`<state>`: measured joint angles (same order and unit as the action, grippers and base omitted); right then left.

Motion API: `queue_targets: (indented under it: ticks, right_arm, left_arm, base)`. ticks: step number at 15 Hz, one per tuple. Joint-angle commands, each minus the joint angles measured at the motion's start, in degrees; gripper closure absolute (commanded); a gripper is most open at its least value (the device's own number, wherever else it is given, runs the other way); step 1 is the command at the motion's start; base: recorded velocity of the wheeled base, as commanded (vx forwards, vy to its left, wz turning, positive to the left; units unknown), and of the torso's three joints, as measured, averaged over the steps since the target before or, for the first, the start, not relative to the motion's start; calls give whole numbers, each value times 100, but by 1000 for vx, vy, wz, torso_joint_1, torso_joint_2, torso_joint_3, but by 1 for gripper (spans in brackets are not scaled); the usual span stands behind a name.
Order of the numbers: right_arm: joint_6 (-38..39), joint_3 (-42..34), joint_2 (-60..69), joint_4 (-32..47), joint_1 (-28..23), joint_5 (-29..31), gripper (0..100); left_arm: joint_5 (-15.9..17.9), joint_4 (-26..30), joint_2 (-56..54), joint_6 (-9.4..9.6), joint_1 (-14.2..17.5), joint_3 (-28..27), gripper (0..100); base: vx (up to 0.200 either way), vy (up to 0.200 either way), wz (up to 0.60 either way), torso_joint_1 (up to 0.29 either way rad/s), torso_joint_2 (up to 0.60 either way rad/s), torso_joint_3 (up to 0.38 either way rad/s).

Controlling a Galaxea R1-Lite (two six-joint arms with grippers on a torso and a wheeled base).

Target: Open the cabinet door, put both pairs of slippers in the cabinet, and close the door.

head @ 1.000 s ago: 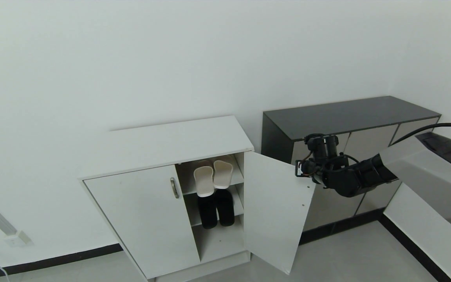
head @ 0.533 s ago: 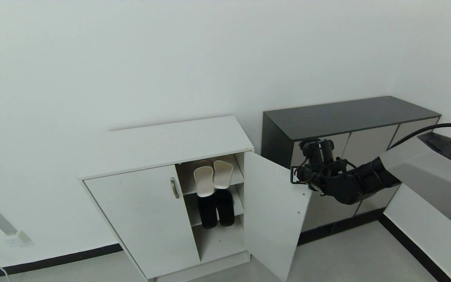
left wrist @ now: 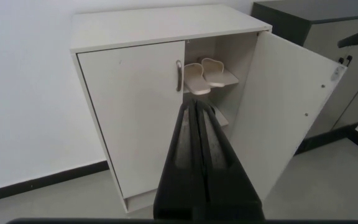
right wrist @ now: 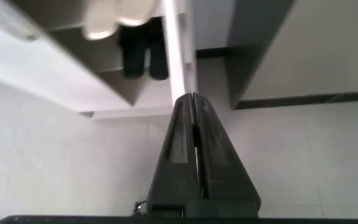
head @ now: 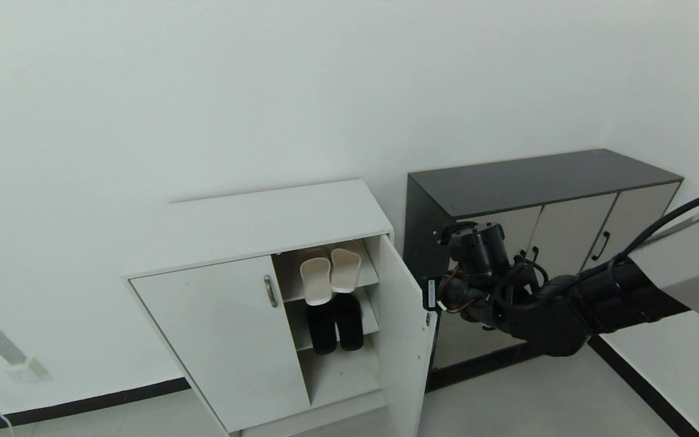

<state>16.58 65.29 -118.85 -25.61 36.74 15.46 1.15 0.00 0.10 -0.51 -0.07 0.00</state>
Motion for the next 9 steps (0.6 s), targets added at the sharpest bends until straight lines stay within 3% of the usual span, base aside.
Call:
queue_targets:
  ticks: [1, 6, 9]
  right_arm:
    - [-14, -236, 309, -14, 123, -8, 100]
    - [-436, -843, 327, -805, 158, -69, 100]
    - [-515, -931, 292, -893, 175, -69, 100]
  left_arm:
    - [0, 0, -1, -10, 7, 0, 100]
    - [0, 0, -1, -28, -1, 0, 100]
    - [0, 0, -1, -28, 7, 0, 100]
  base:
    - [0, 0, 0, 0, 0, 0]
    - [0, 0, 0, 0, 0, 0]
    - [0, 0, 0, 0, 0, 0]
